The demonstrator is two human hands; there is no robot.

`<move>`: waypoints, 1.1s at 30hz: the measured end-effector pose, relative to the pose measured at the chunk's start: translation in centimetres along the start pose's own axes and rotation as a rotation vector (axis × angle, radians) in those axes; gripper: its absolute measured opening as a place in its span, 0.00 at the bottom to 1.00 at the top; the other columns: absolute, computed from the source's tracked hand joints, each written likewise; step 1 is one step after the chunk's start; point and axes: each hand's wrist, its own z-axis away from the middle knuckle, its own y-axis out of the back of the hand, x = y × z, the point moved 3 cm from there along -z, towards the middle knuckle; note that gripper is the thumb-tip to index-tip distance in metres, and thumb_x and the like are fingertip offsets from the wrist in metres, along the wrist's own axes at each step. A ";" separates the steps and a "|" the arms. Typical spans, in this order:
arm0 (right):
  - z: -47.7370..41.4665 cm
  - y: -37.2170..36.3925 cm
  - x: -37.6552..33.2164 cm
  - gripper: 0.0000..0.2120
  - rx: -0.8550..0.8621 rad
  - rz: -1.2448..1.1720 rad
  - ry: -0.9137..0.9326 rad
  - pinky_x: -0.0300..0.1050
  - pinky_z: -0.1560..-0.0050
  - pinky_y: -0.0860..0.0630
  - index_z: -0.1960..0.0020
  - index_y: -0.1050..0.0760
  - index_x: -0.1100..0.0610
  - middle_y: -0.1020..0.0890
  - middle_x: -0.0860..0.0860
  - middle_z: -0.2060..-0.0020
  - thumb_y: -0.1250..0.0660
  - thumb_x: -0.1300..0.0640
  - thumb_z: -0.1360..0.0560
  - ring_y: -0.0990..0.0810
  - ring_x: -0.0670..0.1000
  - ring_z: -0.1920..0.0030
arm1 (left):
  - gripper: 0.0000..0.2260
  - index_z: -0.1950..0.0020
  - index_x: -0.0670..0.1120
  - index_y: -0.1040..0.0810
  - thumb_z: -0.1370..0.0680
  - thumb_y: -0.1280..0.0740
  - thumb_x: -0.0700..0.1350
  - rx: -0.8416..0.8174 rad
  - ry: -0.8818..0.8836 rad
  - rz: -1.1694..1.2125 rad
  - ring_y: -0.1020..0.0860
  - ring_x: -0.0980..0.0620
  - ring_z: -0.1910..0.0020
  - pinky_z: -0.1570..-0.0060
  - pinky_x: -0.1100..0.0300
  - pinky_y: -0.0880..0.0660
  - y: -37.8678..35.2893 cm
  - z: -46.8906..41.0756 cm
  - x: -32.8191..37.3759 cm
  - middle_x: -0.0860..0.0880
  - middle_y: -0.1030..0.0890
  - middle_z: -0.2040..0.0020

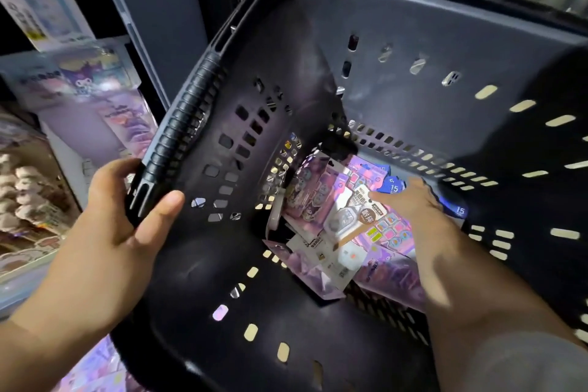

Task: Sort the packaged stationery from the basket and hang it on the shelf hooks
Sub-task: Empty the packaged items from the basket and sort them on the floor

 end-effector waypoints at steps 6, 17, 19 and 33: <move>0.4 -1.1 -1.3 0.63 -0.092 0.151 0.030 0.50 0.48 0.27 0.25 0.41 0.55 0.29 0.57 0.31 0.26 0.25 0.50 0.27 0.61 0.35 | 0.19 0.44 0.72 0.36 0.33 0.38 0.73 0.014 0.002 -0.004 0.26 0.56 0.52 0.43 0.39 0.26 0.0 -0.1 -0.3 0.78 0.27 0.51; 1.5 -1.1 -4.4 0.50 -0.313 0.202 0.231 0.44 0.41 0.28 0.30 0.31 0.53 0.26 0.50 0.34 0.17 0.40 0.47 0.26 0.54 0.37 | 0.25 0.37 0.60 0.32 0.30 0.35 0.68 -0.013 0.062 0.026 0.25 0.49 0.52 0.49 0.49 0.29 -0.3 0.1 0.4 0.72 0.28 0.57; 2.2 -1.5 -4.8 0.41 -0.290 0.136 0.260 0.47 0.42 0.26 0.33 0.28 0.55 0.23 0.52 0.40 0.18 0.46 0.42 0.24 0.55 0.41 | 0.29 0.33 0.54 0.33 0.29 0.34 0.66 -0.038 0.084 0.031 0.27 0.49 0.52 0.50 0.52 0.32 -0.3 0.1 0.6 0.68 0.28 0.56; 5.1 0.4 -3.4 0.15 -0.090 -0.080 0.344 0.42 0.69 0.28 0.62 0.21 0.54 0.19 0.50 0.67 0.18 0.51 0.40 0.23 0.50 0.65 | 0.15 0.38 0.54 0.36 0.21 0.35 0.48 -0.124 0.089 -0.002 0.28 0.77 0.62 0.62 0.83 0.37 0.1 0.2 0.9 0.63 0.29 0.57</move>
